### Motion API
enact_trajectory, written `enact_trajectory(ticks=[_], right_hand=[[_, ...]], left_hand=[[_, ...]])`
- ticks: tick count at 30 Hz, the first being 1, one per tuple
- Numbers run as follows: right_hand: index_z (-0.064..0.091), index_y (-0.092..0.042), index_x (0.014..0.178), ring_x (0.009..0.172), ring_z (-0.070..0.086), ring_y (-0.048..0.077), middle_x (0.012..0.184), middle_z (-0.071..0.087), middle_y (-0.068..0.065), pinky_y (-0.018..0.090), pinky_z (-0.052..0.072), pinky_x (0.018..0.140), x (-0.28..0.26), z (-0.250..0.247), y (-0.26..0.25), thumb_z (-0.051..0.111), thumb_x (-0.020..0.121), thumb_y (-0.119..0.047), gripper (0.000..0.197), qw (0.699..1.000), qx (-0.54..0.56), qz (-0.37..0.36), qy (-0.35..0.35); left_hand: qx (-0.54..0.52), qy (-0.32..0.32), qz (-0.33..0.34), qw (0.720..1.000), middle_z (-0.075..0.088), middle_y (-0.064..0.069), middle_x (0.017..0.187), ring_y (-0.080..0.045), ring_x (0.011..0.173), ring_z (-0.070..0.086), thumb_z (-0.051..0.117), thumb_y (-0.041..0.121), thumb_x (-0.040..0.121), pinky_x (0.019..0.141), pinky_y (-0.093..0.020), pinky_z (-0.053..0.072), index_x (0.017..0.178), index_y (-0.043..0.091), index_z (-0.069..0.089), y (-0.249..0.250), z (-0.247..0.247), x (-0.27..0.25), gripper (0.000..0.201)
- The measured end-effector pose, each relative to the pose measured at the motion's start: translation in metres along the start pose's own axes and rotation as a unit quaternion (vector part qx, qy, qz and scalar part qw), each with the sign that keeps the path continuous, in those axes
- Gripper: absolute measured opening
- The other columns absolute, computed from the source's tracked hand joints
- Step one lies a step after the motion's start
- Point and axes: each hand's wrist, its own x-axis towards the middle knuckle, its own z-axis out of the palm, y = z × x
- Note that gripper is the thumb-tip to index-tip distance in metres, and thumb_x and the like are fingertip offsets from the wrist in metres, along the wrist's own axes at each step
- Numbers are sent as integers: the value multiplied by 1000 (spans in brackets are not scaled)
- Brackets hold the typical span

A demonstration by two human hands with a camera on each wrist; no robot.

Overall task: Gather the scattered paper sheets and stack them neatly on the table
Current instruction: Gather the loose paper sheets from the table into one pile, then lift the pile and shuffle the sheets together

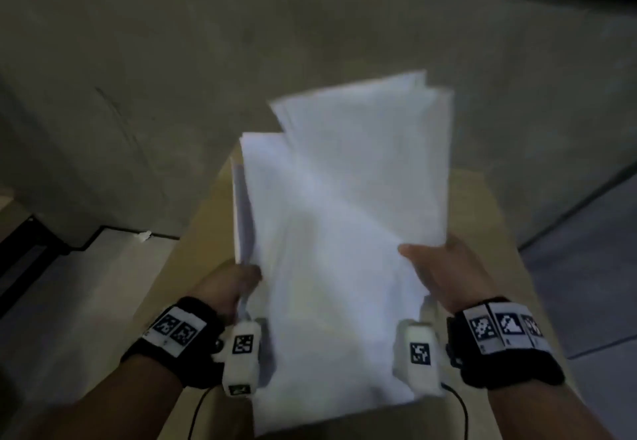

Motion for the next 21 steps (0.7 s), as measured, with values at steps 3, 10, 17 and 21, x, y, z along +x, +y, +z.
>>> enact_trajectory(ticks=[3, 10, 17, 21], right_hand=[[63, 3, 107, 44, 53, 7, 51, 66, 3, 18, 42, 45, 9, -13, 31, 68, 79, -2, 28, 999, -40, 28, 11], [48, -21, 123, 101, 61, 17, 113, 64, 0, 35, 48, 90, 32, -2, 48, 81, 70, -5, 64, 995, 44, 83, -40], [65, -8, 85, 60, 74, 15, 67, 77, 7, 21, 60, 56, 38, -13, 66, 76, 78, -13, 15, 982, 19, 179, -62], [64, 6, 109, 63, 73, 19, 68, 77, 7, 23, 60, 64, 48, -60, 80, 80, 66, -2, 47, 986, 136, 95, -12]], left_hand=[[-51, -66, -18, 996, 75, -21, 83, -31, 67, 71, 59, 8, 85, 62, -38, 59, 75, -2, 77, 14, 0, -9, 23], [15, -38, 28, 999, 70, -23, 102, -41, 100, 63, 65, 12, 64, 93, -45, 48, 101, -3, 70, 22, 15, 6, 40], [37, -117, 42, 992, 74, -17, 101, -38, 96, 68, 62, 13, 70, 86, -44, 55, 100, 5, 71, 19, 49, 16, 33], [49, -144, 0, 988, 69, -14, 99, -30, 78, 66, 70, 50, 72, 66, -36, 54, 106, 7, 66, 13, 57, 45, 55]])
